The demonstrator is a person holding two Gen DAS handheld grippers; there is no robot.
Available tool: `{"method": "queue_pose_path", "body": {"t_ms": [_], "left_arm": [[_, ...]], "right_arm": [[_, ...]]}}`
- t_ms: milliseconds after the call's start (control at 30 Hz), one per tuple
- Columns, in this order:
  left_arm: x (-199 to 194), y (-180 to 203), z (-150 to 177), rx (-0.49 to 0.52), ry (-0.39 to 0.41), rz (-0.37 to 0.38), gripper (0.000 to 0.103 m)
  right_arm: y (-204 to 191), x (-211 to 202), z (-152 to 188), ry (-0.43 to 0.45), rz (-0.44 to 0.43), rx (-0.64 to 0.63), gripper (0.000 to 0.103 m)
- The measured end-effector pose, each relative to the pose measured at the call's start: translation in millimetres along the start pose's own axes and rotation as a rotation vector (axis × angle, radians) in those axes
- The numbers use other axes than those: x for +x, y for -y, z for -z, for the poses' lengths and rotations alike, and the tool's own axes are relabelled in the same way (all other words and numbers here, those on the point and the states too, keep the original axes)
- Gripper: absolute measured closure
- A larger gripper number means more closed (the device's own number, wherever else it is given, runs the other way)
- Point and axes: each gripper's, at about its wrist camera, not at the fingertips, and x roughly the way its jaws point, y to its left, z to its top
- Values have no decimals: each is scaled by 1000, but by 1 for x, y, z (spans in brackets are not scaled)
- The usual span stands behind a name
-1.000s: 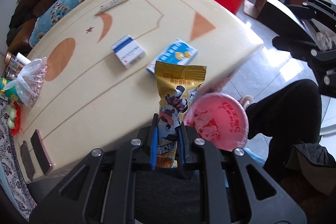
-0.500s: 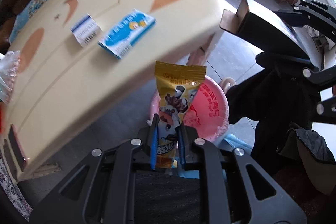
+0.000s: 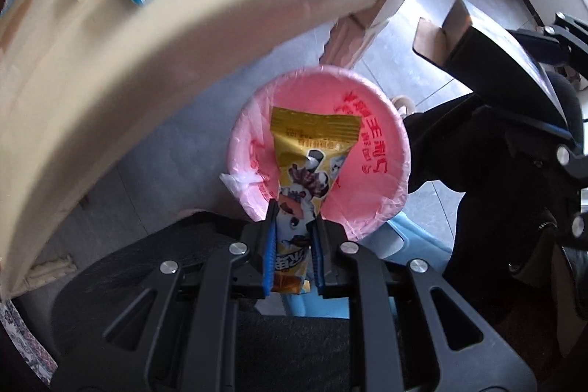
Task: Collect trash
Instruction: 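Lift the wrapper and black box and carry them over the pink bin with both tools, then open the left tool dropping the wrapper while the right tool drops the black box into the bin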
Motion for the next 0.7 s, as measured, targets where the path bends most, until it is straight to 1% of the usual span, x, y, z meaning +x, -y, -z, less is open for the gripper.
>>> {"method": "queue_pose_path", "body": {"t_ms": [133,233,300,400,500,700], "left_arm": [[30,-1,-4,-8,-53,10,86],[53,-1,-8,-18,-95,38,86],[66,2,-10,-20,-117,38,86],[85,4,-13,-23,-153,59,86],[97,5,-15,-28,-172,61,86],[122,1,-20,-55,-225,94,86]], "right_arm": [[6,33,4,-54,-18,33,48],[11,53,6,-87,-36,57,48],[14,69,8,-109,-36,67,48],[17,89,9,-138,-38,73,48],[19,109,11,-171,-50,83,48],[21,148,18,-244,-68,85,48]]}}
